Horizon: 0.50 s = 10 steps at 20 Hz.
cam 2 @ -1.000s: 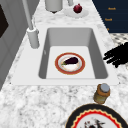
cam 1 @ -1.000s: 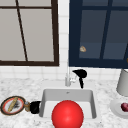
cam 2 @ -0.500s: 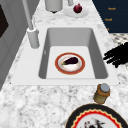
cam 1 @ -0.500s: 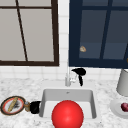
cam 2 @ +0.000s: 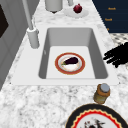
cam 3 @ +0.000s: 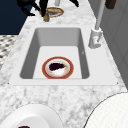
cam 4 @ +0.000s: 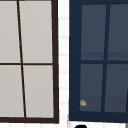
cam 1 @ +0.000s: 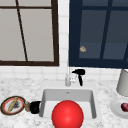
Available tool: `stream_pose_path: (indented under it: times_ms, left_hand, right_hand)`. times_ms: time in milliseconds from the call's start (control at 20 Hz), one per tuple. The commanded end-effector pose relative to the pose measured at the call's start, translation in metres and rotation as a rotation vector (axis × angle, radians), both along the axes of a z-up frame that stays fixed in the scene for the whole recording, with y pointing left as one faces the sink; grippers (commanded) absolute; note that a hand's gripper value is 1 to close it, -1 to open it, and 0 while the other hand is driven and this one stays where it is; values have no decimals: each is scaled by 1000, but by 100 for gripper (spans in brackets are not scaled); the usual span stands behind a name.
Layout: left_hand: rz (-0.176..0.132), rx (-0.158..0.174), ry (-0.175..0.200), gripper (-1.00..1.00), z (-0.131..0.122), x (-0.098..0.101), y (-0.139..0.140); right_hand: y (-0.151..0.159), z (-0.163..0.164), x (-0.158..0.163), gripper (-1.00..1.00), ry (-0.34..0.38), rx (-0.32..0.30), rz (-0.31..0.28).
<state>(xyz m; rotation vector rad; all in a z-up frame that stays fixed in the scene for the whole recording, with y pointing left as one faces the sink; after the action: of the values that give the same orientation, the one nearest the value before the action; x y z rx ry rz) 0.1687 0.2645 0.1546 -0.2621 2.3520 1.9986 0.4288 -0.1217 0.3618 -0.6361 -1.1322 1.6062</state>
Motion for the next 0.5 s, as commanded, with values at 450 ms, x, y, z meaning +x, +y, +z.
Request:
stream_pose_path:
  times_ms: [450]
  left_hand:
    - [0, 0, 0, 0, 0, 0, 0]
  right_hand:
    - [-1, -18, 51, -100, 90, -17, -3]
